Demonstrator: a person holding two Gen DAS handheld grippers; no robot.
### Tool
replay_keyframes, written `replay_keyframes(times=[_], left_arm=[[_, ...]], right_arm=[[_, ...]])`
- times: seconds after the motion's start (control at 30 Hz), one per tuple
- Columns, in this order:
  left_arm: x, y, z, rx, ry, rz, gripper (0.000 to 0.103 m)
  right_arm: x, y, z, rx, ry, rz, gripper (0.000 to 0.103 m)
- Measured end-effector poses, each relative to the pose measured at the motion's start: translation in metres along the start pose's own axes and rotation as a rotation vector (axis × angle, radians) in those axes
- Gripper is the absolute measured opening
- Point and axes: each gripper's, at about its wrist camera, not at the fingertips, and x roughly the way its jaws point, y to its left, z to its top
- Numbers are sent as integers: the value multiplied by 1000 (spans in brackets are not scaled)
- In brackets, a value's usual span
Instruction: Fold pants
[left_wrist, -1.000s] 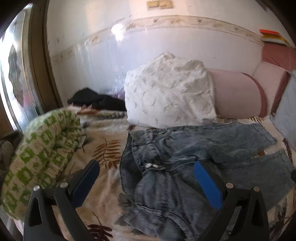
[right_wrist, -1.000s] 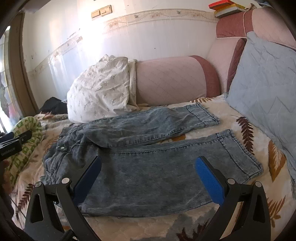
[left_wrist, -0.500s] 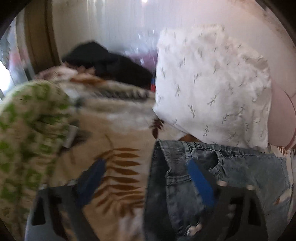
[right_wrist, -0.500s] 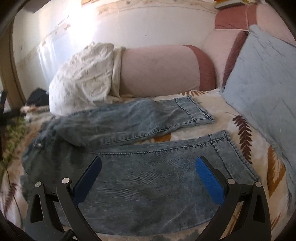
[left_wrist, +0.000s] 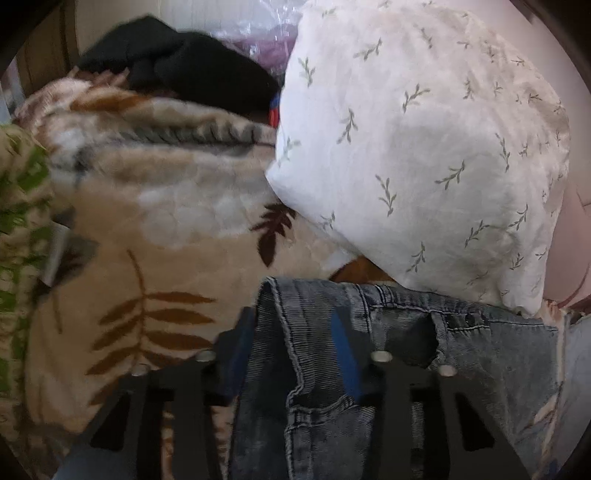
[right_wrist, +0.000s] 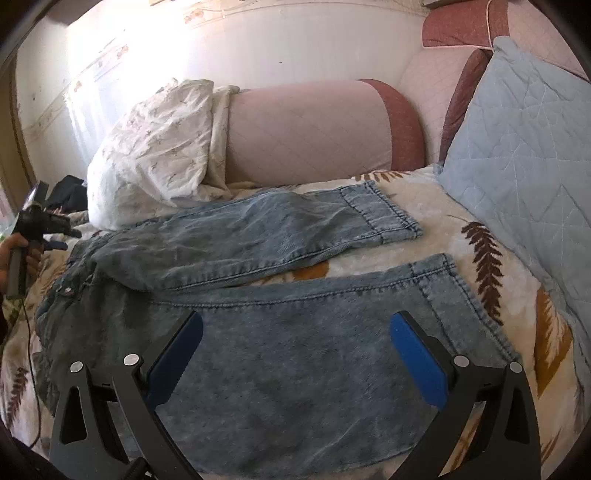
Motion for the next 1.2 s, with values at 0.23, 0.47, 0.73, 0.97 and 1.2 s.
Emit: replay_keyframes(times=[0.23,0.47,0.73,0.97,1.2], left_arm=[[5,0,3,19,-8,-72,6],[14,-15,0,90,-31,-74,5],[23,-25,8,93,-19,-56,5],[19,-37,-12,109,-99,-32,4],[-74,-23,-32,79,-239,-160,4]], right_arm=[[26,-45,77,33,-57,-49,99],[137,-95,180,75,101,-60,72],[254,-127,183,189,287,-55,58],[278,-112,175,112,308,-105,22],[199,-113,183,141,180,-70,12]])
